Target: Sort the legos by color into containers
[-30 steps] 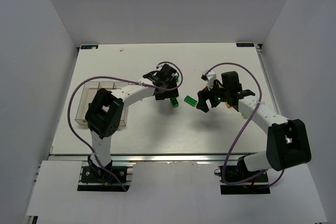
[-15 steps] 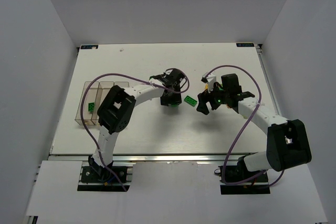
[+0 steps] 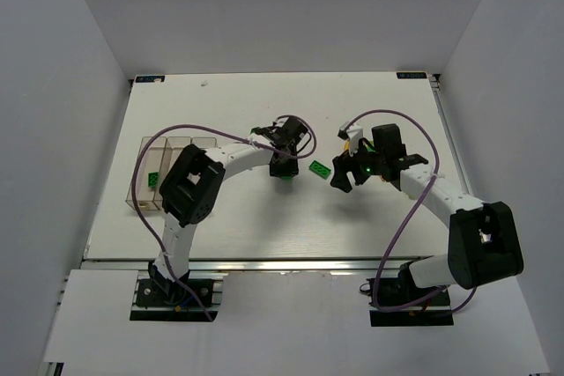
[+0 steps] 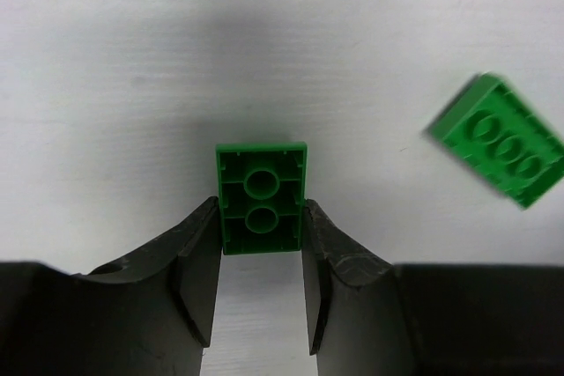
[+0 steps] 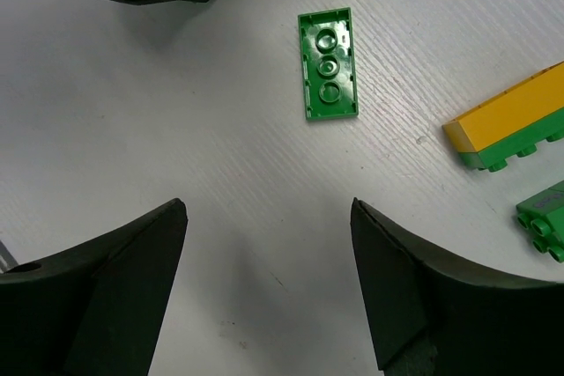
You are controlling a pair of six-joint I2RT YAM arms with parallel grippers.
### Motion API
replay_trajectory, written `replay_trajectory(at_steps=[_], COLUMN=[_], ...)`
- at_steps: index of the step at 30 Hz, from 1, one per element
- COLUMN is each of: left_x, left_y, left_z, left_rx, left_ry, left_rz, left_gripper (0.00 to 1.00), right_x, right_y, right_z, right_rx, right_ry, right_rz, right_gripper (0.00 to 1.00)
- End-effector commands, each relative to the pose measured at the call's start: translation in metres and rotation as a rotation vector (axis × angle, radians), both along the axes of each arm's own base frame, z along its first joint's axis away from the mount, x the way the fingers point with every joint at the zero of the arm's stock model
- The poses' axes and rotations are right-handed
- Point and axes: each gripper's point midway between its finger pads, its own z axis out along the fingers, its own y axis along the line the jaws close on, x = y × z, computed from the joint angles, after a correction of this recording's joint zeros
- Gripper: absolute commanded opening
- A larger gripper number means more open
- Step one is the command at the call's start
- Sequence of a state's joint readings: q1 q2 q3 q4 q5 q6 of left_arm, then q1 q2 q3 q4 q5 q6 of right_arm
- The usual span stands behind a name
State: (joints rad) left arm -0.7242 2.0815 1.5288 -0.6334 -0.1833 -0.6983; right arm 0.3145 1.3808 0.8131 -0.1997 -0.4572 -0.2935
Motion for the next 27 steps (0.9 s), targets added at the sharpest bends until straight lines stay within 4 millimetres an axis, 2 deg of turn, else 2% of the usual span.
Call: replay_trajectory(at_steps=[1,2,3,4,5,7,8,9,10,12,13,14,15,16,18,19,21,22,24,25,27], left_x=[-0.001,-0.002,-0.004,-0.003,-0.003,-0.004,-0.001,-0.001,-0.005,-0.002,-0.009,-0.005,-0.006,-0.009,-0.012,-0.012,-0.016,-0.014,-0.016,-0.016,-0.017], left_y=[0.019,0.025,0.033,0.041,0.051,0.069,0.081,0.091,0.104,0.137,0.152,0.181,0.199,0.227,0.255,0.279,0.301,0.32,0.337,0.357,0.373], left_z=[0.039,0.043,0.046,0.06,0.066,0.087,0.095,0.101,0.113,0.122,0.114,0.126,0.126,0.119,0.126,0.126,0.122,0.121,0.115,0.114,0.111], left_rx=[0.041,0.054,0.069,0.078,0.089,0.09,0.086,0.083,0.068,0.06,0.058,0.037,0.034,0.029,0.026,0.035,0.068,0.079,0.105,0.119,0.154], left_ry=[-0.096,-0.107,-0.114,-0.149,-0.158,-0.203,-0.217,-0.229,-0.251,-0.266,-0.245,-0.272,-0.273,-0.252,-0.28,-0.285,-0.28,-0.289,-0.28,-0.284,-0.279], left_rz=[-0.021,-0.021,-0.019,-0.009,0.007,0.04,0.07,0.09,0.112,0.189,0.21,0.285,0.321,0.387,0.439,0.495,0.515,0.558,0.578,0.631,0.661], left_gripper=[0.09,0.02,0.0,0.0,0.0,0.0,0.0,0.0,0.0,0.0,0.0,0.0,0.0,0.0,0.0,0.0,0.0,0.0,0.0,0.0,0.0], right_x=[-0.002,-0.002,-0.004,-0.004,-0.005,-0.006,-0.007,-0.008,-0.007,-0.006,-0.006,-0.006,-0.005,-0.006,-0.007,-0.008,-0.01,-0.011,-0.011,-0.011,-0.011], right_y=[0.008,0.009,0.011,0.012,0.015,0.017,0.02,0.021,0.022,0.025,0.026,0.029,0.03,0.032,0.035,0.037,0.039,0.04,0.041,0.04,0.041], right_z=[0.018,0.02,0.021,0.023,0.023,0.024,0.023,0.022,0.024,0.023,0.024,0.025,0.026,0.026,0.026,0.023,0.022,0.022,0.022,0.022,0.022], right_rx=[0.046,0.049,0.059,0.063,0.069,0.078,0.083,0.085,0.086,0.088,0.089,0.093,0.098,0.099,0.104,0.104,0.104,0.106,0.106,0.105,0.103], right_ry=[-0.054,-0.057,-0.055,-0.052,-0.049,-0.04,-0.03,-0.025,-0.028,-0.023,-0.023,-0.028,-0.027,-0.026,-0.025,-0.017,-0.011,-0.009,-0.008,-0.008,-0.014], right_rz=[0.048,0.056,0.071,0.079,0.097,0.113,0.122,0.124,0.127,0.134,0.136,0.14,0.14,0.145,0.15,0.156,0.161,0.166,0.169,0.17,0.175], right_gripper=[0.79,0.76,0.7,0.65,0.52,0.35,0.12,0.02,0.0,0.0,0.0,0.0,0.0,0.0,0.0,0.0,0.0,0.0,0.0,0.01,0.04])
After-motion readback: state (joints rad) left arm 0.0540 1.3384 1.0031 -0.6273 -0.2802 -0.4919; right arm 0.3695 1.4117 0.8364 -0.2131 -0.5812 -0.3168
